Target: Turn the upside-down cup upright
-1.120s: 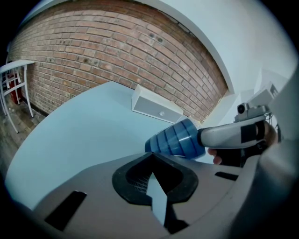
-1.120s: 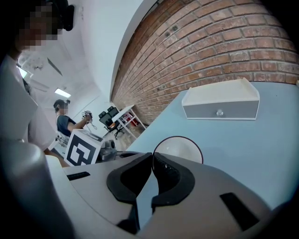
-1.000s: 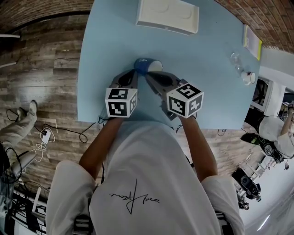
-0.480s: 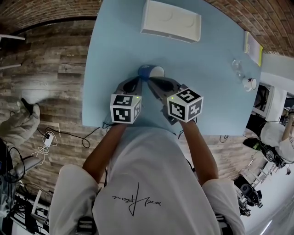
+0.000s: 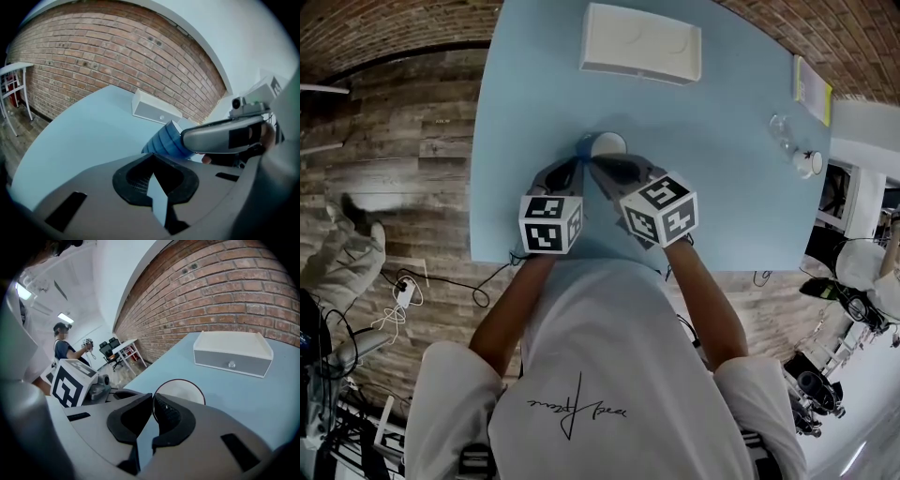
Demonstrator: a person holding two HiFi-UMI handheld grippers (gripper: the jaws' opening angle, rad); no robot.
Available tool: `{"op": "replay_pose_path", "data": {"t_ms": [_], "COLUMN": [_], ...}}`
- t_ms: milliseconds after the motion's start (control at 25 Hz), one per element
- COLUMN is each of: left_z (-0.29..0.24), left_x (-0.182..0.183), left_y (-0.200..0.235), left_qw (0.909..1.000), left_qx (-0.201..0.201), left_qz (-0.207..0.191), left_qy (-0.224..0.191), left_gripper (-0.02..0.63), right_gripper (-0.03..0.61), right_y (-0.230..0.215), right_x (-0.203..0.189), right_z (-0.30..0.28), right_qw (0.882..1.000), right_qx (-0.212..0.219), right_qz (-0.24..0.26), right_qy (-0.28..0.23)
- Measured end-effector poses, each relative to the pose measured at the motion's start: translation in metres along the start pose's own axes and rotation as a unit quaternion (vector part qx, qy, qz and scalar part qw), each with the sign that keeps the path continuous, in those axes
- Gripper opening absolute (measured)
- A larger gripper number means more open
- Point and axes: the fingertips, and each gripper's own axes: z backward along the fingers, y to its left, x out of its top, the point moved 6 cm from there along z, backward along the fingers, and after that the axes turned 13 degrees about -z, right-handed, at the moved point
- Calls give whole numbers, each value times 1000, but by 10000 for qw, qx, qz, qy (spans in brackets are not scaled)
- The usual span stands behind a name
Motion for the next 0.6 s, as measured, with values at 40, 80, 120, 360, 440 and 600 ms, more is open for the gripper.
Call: {"op": "replay_pose_path", "data": {"t_ms": [40, 80, 120, 360, 440, 600], "left_z": [0, 1, 1, 4, 5, 7], "left_x": [0, 0, 0, 1, 1, 0], "left_y": [0, 0, 0, 1, 2, 4], "left_qw": [10000, 10000, 10000, 10000, 10000, 10000], "left_qx": [2, 4, 8, 10, 15, 14], "left_qz": [-5, -10, -14, -10, -21, -43], "left_qy": [2, 6, 7, -37, -39, -35], "left_gripper": [9, 9, 9, 9, 9, 9], "right_gripper": [23, 23, 23, 23, 23, 23], "right_y": [1, 1, 2, 4, 3, 4], "right_x": [0, 0, -1, -3, -2, -2], "right_z": [-1, -1, -2, -3, -3, -5], "right_qw": [10000, 10000, 10000, 10000, 10000, 9999], "right_qx": [-9, -14, -16, -6, -15, -61], "right_qz": [11, 12, 18, 31, 36, 52], "right_qy": [13, 24, 35, 63, 63, 74]}}
